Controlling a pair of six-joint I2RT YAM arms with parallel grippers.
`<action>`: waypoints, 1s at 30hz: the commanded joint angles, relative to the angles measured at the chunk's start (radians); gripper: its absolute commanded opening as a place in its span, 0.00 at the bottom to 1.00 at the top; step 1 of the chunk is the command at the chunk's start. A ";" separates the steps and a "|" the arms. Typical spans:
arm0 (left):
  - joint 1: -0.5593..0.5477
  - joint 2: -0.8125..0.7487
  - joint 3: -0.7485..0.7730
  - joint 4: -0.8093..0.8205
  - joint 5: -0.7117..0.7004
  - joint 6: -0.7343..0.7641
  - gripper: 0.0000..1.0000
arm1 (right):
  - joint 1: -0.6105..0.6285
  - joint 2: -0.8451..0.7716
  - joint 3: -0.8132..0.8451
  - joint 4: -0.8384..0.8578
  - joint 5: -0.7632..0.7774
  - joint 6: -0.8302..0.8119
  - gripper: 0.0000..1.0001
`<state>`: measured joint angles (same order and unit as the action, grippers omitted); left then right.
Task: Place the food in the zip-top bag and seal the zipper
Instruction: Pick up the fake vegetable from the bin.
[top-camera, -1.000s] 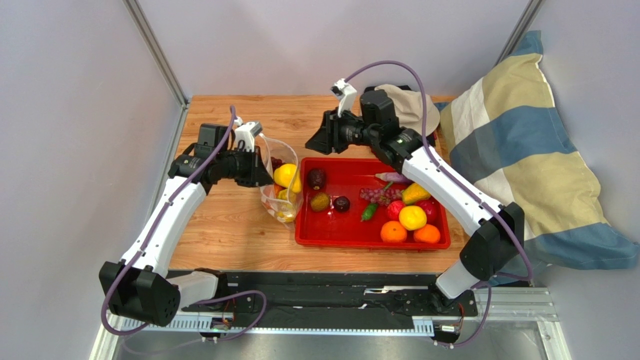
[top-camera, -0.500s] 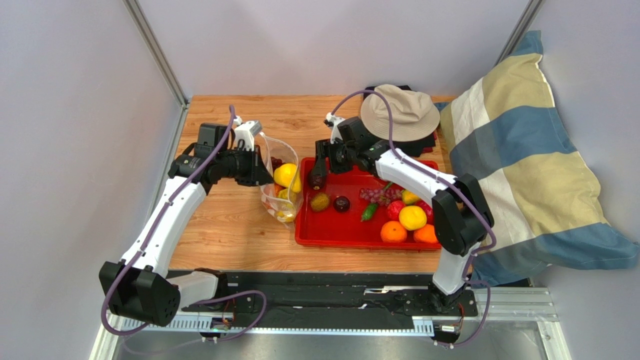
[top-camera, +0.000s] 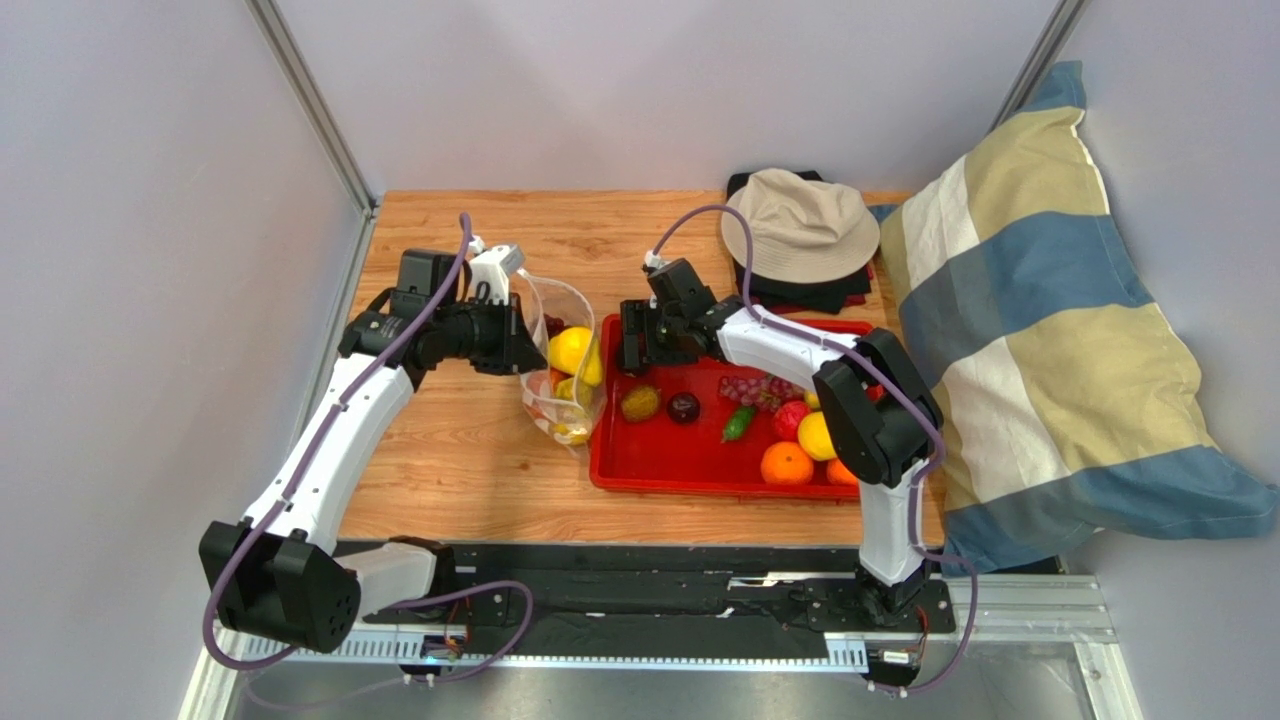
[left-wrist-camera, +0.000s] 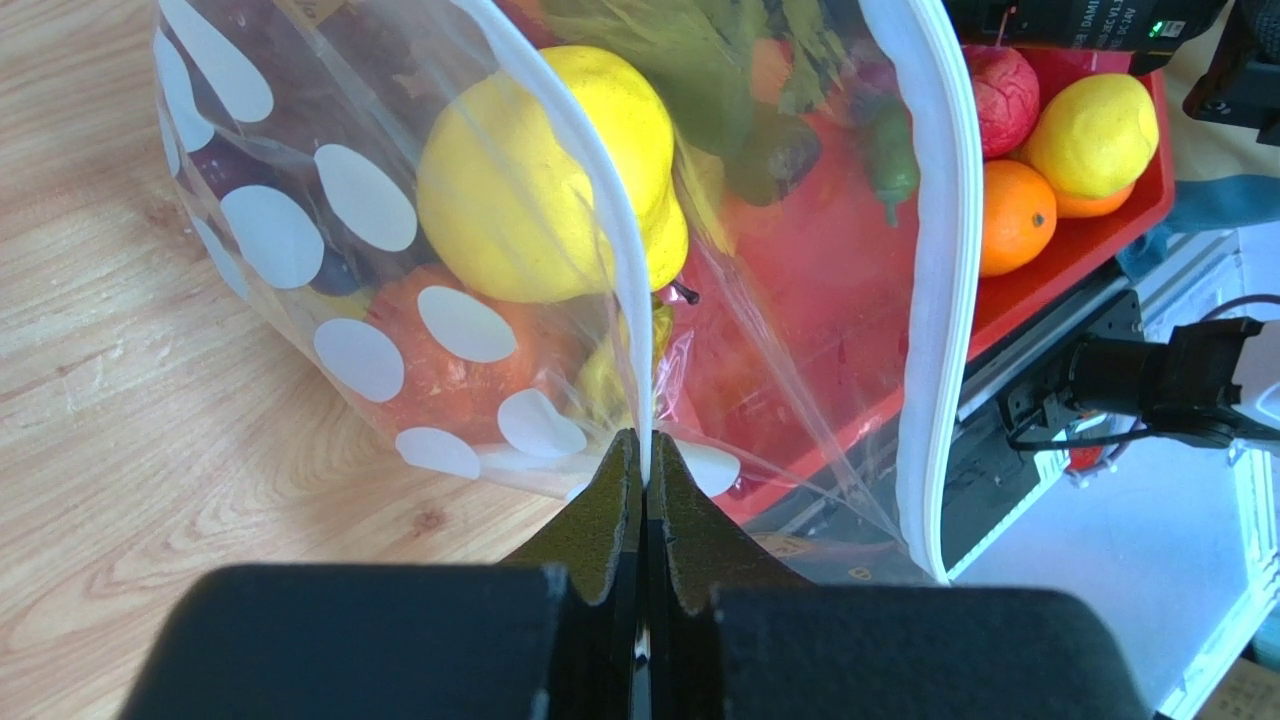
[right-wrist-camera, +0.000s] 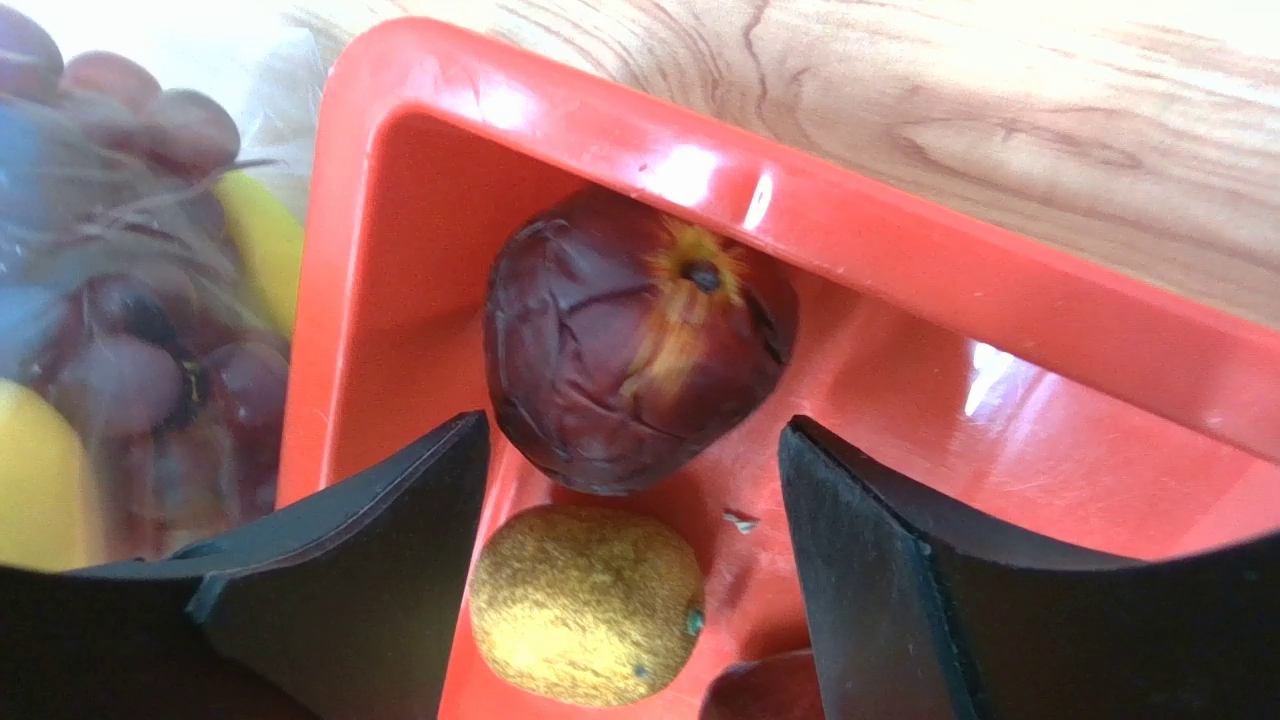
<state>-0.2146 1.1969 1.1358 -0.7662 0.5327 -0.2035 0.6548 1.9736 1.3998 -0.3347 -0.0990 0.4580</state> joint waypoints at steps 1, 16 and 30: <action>0.003 -0.005 -0.002 0.021 0.003 -0.014 0.00 | 0.020 0.001 0.025 0.062 0.070 0.089 0.75; 0.003 0.012 0.013 0.007 0.010 0.001 0.00 | 0.016 -0.039 -0.008 0.065 0.125 0.097 0.43; 0.003 -0.019 0.051 -0.018 0.006 -0.020 0.00 | 0.032 -0.531 -0.035 -0.001 -0.014 -0.111 0.02</action>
<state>-0.2146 1.2045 1.1339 -0.7704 0.5301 -0.2039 0.6651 1.5860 1.3369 -0.3737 -0.0326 0.4610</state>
